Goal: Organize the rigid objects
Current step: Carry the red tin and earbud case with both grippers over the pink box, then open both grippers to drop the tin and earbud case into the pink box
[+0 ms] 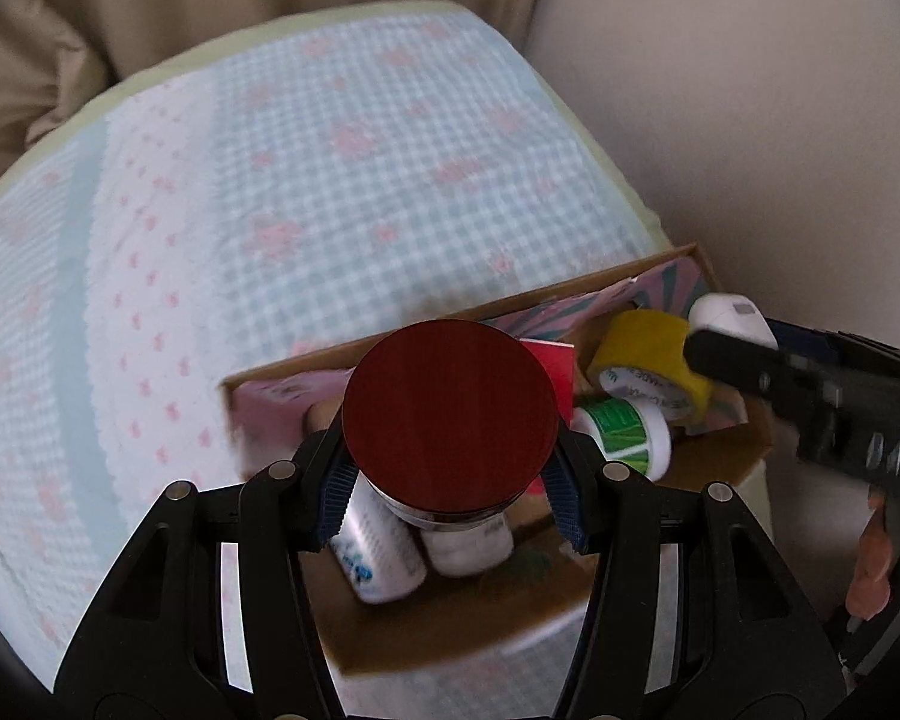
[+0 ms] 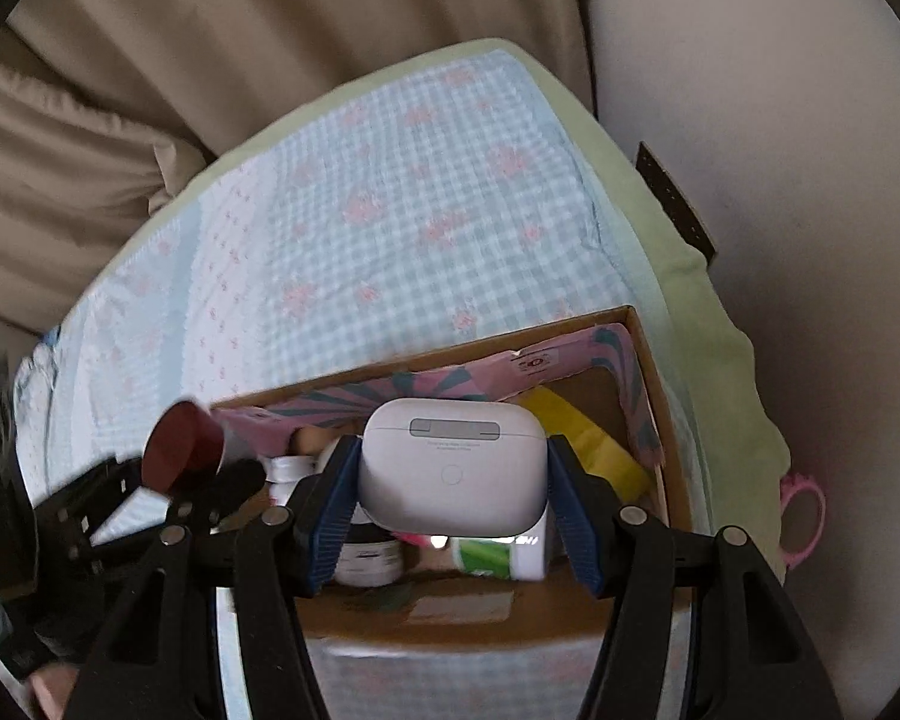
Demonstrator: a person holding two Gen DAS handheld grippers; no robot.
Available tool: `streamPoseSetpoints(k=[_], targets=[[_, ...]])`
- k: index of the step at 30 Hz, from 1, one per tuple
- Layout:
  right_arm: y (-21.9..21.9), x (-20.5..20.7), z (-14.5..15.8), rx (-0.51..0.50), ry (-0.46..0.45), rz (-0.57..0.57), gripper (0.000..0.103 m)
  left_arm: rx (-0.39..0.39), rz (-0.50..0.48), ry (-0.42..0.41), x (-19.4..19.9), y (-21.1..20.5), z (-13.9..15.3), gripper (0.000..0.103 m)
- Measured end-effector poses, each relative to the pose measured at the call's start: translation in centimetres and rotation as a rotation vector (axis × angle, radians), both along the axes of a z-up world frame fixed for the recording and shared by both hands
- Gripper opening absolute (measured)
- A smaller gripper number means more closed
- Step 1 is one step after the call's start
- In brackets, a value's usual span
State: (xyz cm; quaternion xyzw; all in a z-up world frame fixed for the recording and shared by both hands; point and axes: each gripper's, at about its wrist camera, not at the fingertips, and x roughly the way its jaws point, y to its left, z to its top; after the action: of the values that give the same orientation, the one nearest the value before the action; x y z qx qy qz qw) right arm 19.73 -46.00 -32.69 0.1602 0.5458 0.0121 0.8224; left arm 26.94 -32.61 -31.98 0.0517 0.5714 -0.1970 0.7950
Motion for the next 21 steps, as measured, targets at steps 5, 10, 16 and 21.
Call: streamPoseSetpoints(k=[5,10,16,21], targets=[[0.6,0.0,-2.7,-0.056,-0.019,0.131,0.056,0.040,-0.057,0.044,1.0,-1.1,-2.8,0.051],[1.2,0.3,-4.7,-0.060,-0.024,0.211,0.056,0.074,-0.086,0.074,1.1,-1.1,-4.4,0.051],[2.2,3.0,-5.8,-0.043,-0.019,0.244,0.056,0.104,-0.070,0.095,0.0,0.3,-5.4,0.051],[3.1,4.3,-6.2,-0.008,-0.009,0.252,0.056,0.129,-0.056,0.091,-0.5,0.6,-5.6,0.072]])
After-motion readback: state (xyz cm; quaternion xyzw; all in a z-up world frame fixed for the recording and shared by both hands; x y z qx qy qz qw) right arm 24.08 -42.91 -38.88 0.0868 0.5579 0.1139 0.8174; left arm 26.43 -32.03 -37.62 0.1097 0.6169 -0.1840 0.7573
